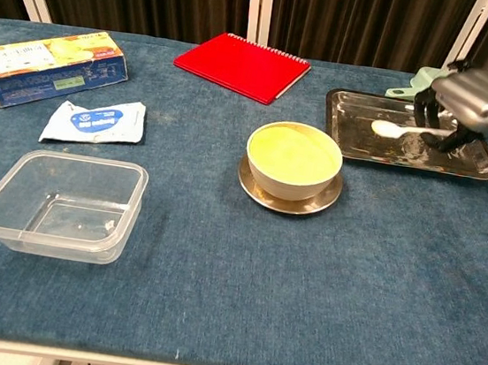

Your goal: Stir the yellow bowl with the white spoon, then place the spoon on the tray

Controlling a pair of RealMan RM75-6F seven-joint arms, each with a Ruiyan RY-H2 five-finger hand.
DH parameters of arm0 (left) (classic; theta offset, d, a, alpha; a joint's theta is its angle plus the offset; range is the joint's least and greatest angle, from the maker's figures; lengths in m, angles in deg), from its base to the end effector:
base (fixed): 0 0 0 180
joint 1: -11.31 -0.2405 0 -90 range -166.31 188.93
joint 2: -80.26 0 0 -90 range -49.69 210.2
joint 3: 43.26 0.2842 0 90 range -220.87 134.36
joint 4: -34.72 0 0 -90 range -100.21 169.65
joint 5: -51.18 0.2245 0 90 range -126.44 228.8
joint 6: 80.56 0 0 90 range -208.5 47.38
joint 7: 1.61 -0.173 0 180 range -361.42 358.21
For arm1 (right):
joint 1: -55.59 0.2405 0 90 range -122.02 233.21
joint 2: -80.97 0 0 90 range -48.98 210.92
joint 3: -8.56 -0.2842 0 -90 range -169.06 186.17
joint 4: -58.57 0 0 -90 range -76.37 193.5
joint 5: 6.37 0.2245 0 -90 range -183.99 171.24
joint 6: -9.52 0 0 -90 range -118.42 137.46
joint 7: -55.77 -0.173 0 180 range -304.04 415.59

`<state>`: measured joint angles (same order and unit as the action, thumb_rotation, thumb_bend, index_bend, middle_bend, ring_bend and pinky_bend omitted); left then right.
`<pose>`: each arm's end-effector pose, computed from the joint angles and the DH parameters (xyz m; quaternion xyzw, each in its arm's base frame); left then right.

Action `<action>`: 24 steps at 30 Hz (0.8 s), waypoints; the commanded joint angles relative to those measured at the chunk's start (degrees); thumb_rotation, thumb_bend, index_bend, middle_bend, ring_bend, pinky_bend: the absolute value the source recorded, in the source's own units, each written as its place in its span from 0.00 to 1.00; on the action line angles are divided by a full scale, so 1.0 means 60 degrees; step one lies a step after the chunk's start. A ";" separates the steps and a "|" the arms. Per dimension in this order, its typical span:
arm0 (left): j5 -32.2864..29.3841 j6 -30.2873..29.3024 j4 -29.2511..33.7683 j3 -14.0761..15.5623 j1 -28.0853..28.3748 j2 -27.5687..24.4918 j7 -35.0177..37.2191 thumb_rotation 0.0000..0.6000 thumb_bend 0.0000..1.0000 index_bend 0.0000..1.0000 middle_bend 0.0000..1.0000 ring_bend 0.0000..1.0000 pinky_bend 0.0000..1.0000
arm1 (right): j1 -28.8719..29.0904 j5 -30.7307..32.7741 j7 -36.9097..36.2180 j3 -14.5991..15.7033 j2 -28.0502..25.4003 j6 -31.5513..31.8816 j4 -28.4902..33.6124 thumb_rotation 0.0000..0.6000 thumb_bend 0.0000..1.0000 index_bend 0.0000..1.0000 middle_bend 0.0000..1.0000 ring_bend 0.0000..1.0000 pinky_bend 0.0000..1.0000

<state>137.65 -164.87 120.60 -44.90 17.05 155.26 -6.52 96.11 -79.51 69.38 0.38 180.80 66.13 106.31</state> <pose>-0.3427 0.2140 0.0941 -0.6096 -0.3892 -0.3815 0.5757 -0.2647 -0.4453 -0.0339 0.7351 -0.2639 0.2941 0.5508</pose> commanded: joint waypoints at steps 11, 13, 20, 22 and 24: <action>0.0017 -0.0014 0.0170 0.0003 0.0016 -0.0261 -0.0112 1.00 0.19 0.16 0.12 0.06 0.14 | -0.0396 -0.0121 -0.0581 -0.0150 -0.0363 0.0239 0.0709 1.00 0.21 0.46 0.40 0.25 0.03; 0.0045 -0.0022 0.0237 -0.0025 0.0048 -0.0374 -0.0138 1.00 0.19 0.16 0.12 0.06 0.15 | -0.0655 -0.0111 -0.0410 -0.0234 -0.0973 0.0675 0.1632 1.00 0.19 0.43 0.38 0.24 0.03; 0.0117 -0.0066 0.0578 -0.0093 0.0113 -0.0812 -0.0214 1.00 0.19 0.16 0.12 0.06 0.15 | -0.2113 -0.0147 0.0052 -0.0210 -0.4067 0.2370 0.5635 1.00 0.21 0.35 0.32 0.19 0.03; 0.0103 -0.0017 0.0646 -0.0076 0.0124 -0.0899 -0.0256 1.00 0.19 0.16 0.12 0.06 0.15 | -0.2614 -0.0282 0.0016 -0.0015 -0.4904 0.2822 0.6570 1.00 0.21 0.29 0.28 0.15 0.03; 0.0074 0.0063 0.0679 -0.0025 0.0125 -0.0968 -0.0341 1.00 0.19 0.16 0.12 0.06 0.15 | -0.3300 -0.0527 -0.0276 0.0338 -0.5811 0.3375 0.7498 1.00 0.22 0.22 0.23 0.09 0.01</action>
<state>138.18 -164.65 124.59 -45.17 17.79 149.58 -8.41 83.83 -80.89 68.26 -0.06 156.18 79.34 140.84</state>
